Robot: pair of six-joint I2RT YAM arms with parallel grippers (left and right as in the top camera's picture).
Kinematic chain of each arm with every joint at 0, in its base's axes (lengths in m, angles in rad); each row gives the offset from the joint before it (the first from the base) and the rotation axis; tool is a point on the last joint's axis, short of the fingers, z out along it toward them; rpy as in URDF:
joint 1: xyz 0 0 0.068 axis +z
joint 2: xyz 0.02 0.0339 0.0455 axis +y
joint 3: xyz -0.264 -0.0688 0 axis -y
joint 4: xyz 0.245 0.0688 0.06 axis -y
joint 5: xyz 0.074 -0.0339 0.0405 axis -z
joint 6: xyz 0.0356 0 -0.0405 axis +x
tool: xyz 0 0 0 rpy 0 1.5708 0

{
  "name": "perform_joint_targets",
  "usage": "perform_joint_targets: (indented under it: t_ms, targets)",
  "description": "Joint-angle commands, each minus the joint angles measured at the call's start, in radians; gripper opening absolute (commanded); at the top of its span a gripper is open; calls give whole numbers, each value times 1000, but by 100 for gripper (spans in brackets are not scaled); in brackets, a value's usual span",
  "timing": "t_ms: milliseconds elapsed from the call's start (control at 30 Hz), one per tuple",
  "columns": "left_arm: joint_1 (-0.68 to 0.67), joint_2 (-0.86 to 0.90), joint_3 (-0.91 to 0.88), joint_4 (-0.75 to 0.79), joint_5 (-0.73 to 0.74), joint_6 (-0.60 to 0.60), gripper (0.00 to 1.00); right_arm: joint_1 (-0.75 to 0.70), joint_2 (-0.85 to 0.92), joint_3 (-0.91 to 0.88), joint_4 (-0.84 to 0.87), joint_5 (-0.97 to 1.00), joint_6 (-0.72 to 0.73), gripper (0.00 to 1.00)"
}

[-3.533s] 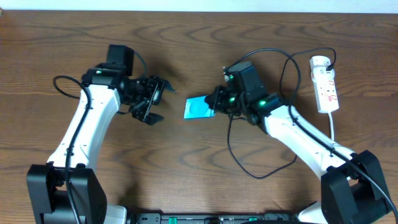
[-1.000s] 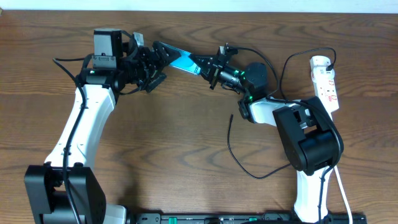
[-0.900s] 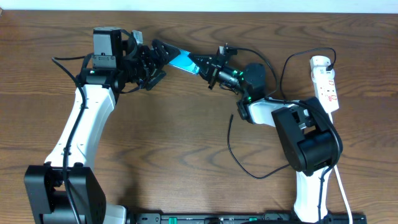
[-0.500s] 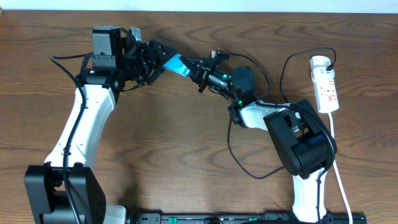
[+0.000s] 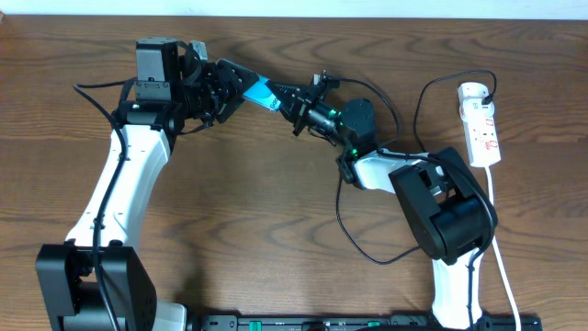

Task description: Plug charger to phone and switch on socket

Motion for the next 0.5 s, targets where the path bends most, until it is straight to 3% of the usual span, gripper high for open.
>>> perform_joint_targets:
  t_ms: [0,467]
  targets:
    - [-1,-2,3,16,-6,-2,55,23,0,17,20,64,10,1]
    - [-16,-2,3,64,-129,-3,56,59,0,17,27,135,10,1]
